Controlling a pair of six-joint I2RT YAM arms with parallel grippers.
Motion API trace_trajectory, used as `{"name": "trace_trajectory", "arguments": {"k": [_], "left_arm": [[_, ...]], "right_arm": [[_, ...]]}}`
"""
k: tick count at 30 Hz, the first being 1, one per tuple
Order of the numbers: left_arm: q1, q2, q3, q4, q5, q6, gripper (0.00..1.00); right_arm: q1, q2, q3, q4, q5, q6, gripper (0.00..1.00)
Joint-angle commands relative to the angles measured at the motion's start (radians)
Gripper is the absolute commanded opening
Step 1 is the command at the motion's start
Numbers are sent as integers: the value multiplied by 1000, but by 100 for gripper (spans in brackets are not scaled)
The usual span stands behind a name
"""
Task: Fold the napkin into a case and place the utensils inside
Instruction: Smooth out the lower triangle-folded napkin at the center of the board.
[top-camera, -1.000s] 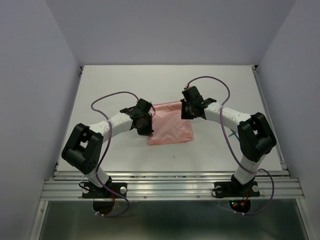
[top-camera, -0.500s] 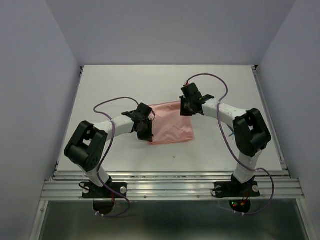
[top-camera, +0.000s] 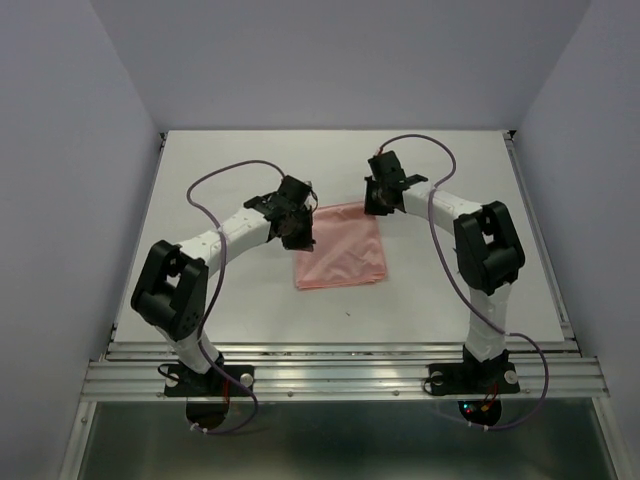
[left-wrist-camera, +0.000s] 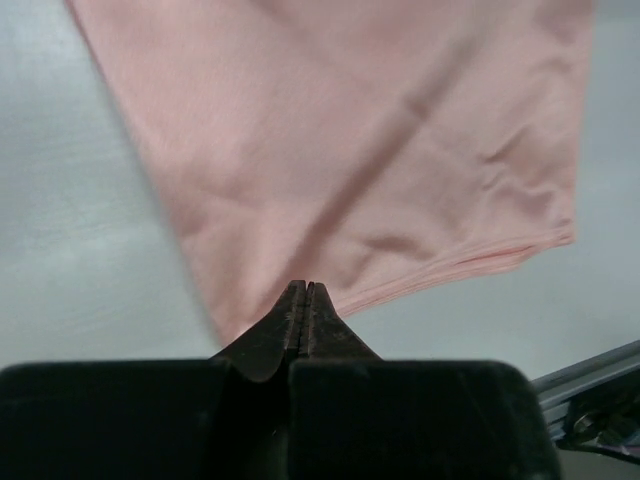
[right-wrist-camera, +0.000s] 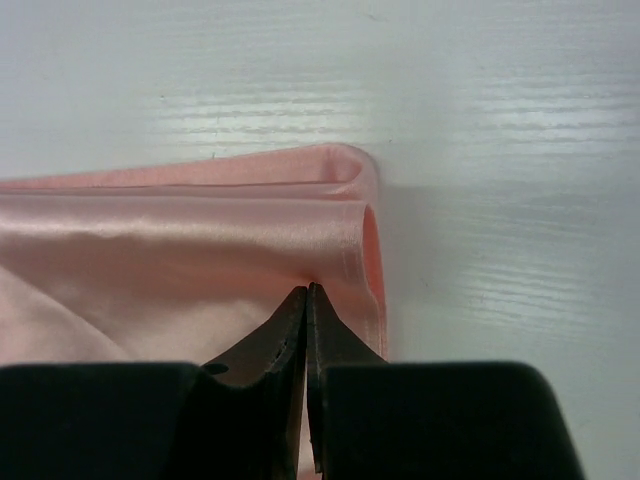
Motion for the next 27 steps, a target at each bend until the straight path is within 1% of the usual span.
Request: {"name": "trace_trajectory", "arguments": {"k": [1, 3, 9, 10, 16, 20, 27], "left_arm": [[6, 33, 171, -9, -11, 40, 0], [6, 109, 291, -2, 15, 42, 0], [11, 249, 437, 53, 82, 39, 0], [9, 292, 477, 65, 98, 37, 0], [9, 438, 609, 87, 115, 34, 0], [9, 499, 650, 102, 104, 29, 0], [11, 527, 627, 148, 115, 22, 0]], "right_arm": [[-20, 29, 69, 30, 7, -20, 7], [-29, 36, 80, 30, 12, -23, 8], [-38, 36, 95, 32, -2, -18, 8], [-38, 39, 98, 30, -4, -18, 7], [-48, 85, 124, 30, -13, -18, 8], [-48, 110, 137, 32, -11, -15, 8], [-57, 147, 135, 32, -13, -17, 7]]}}
